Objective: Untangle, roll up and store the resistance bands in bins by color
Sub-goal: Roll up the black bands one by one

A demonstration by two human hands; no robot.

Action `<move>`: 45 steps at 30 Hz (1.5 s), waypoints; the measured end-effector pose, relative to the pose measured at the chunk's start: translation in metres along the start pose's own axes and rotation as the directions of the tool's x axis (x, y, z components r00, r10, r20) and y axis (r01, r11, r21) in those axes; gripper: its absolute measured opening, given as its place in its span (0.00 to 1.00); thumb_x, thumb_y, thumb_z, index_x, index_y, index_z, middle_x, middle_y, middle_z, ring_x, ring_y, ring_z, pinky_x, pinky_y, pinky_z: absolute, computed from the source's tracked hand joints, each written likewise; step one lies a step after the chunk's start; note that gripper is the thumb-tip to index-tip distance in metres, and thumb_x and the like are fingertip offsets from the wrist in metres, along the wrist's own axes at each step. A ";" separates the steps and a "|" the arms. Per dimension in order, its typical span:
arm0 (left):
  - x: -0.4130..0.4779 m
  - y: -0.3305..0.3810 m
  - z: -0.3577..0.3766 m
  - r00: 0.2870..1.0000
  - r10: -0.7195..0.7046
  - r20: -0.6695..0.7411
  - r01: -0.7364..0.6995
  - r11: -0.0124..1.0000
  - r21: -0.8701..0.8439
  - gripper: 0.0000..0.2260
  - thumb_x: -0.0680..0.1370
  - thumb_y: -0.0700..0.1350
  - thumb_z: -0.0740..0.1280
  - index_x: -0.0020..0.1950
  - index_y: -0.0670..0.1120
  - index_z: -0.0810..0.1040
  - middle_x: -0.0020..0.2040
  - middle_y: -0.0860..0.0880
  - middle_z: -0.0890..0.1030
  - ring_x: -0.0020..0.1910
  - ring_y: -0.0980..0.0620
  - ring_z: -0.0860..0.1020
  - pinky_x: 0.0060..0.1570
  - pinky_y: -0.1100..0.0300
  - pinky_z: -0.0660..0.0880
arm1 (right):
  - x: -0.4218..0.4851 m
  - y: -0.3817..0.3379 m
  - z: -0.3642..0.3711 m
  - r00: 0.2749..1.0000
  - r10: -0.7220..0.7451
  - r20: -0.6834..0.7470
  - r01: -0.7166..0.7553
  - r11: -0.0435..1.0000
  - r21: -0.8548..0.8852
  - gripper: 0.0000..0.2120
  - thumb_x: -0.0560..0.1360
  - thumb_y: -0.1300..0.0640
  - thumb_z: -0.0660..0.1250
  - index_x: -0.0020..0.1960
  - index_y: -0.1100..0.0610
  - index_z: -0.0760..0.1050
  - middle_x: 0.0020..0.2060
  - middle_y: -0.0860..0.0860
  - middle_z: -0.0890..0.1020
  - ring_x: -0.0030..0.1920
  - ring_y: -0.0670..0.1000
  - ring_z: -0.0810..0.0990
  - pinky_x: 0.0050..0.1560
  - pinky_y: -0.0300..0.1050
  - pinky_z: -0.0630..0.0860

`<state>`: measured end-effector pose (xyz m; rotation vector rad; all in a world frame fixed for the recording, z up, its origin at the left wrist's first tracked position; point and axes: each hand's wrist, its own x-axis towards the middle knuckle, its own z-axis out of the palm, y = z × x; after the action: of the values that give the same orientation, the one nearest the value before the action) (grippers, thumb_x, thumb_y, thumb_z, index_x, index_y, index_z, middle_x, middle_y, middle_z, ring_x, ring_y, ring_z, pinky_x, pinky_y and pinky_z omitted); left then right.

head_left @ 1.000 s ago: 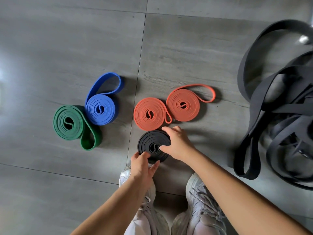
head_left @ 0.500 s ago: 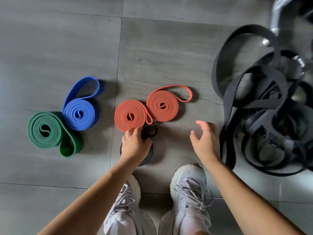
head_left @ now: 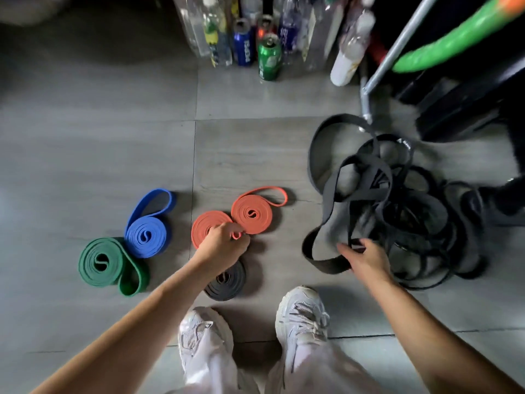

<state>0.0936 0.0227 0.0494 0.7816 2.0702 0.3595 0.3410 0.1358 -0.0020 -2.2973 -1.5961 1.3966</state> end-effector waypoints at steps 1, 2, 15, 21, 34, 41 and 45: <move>-0.009 0.016 -0.011 0.999 0.038 0.020 -0.038 0.999 -0.003 0.13 0.72 0.51 0.65 0.51 0.46 0.80 0.41 0.47 0.81 0.37 0.50 0.77 0.37 0.63 0.69 | -0.009 -0.014 -0.011 1.000 0.001 -0.005 -0.001 0.990 0.143 0.13 0.72 0.54 0.72 0.52 0.58 0.74 0.47 0.58 0.81 0.38 0.54 0.79 0.30 0.40 0.79; -0.019 0.034 -0.021 0.997 0.061 0.037 -0.060 0.998 -0.018 0.11 0.69 0.53 0.66 0.47 0.50 0.79 0.40 0.49 0.81 0.36 0.51 0.77 0.37 0.64 0.70 | -0.022 -0.029 -0.022 1.000 -0.006 0.003 0.005 0.968 0.251 0.10 0.73 0.56 0.71 0.51 0.59 0.74 0.44 0.57 0.80 0.34 0.52 0.78 0.23 0.37 0.75; -0.218 0.219 -0.073 0.625 0.779 -0.044 -0.690 0.578 0.437 0.23 0.68 0.50 0.73 0.60 0.48 0.72 0.52 0.48 0.79 0.50 0.46 0.79 0.43 0.59 0.73 | -0.251 -0.142 -0.198 0.896 -0.444 0.016 0.343 0.714 0.610 0.07 0.76 0.56 0.66 0.46 0.59 0.70 0.36 0.56 0.82 0.32 0.52 0.82 0.25 0.41 0.78; -0.293 0.227 -0.101 0.565 0.770 -0.296 -0.790 0.608 0.076 0.12 0.67 0.44 0.76 0.36 0.50 0.72 0.37 0.48 0.77 0.36 0.48 0.76 0.40 0.54 0.75 | -0.298 -0.108 -0.239 0.836 -0.548 -0.024 0.500 0.743 0.444 0.22 0.72 0.37 0.65 0.44 0.57 0.78 0.33 0.53 0.81 0.30 0.48 0.79 0.37 0.41 0.76; -0.380 0.213 -0.141 0.713 0.611 -0.344 -0.624 0.329 -0.709 0.05 0.75 0.33 0.67 0.42 0.42 0.74 0.35 0.47 0.81 0.32 0.54 0.80 0.32 0.65 0.79 | -0.265 -0.013 -0.161 0.734 -0.663 0.147 0.678 0.726 -0.114 0.18 0.64 0.46 0.74 0.51 0.49 0.76 0.45 0.48 0.83 0.47 0.49 0.82 0.52 0.48 0.77; -0.357 0.195 -0.165 0.734 0.556 -0.390 -0.679 0.603 -0.419 0.06 0.72 0.38 0.72 0.43 0.43 0.75 0.36 0.48 0.79 0.34 0.55 0.80 0.39 0.63 0.80 | -0.281 -0.019 -0.184 0.742 -0.666 -0.079 0.643 0.673 0.367 0.14 0.76 0.58 0.65 0.33 0.62 0.74 0.28 0.55 0.79 0.34 0.56 0.77 0.45 0.52 0.72; -0.352 0.194 -0.147 0.734 0.623 -0.270 -0.679 0.686 -0.262 0.08 0.70 0.36 0.74 0.43 0.42 0.76 0.38 0.45 0.78 0.32 0.53 0.78 0.37 0.63 0.80 | -0.296 -0.051 -0.204 0.723 -0.684 0.100 0.691 0.714 -0.111 0.19 0.72 0.47 0.70 0.57 0.57 0.75 0.49 0.54 0.82 0.50 0.53 0.80 0.56 0.49 0.73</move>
<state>0.2006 -0.0525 0.4567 1.2939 1.7181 1.1922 0.4152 0.0272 0.3359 -1.4099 -2.2861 1.1590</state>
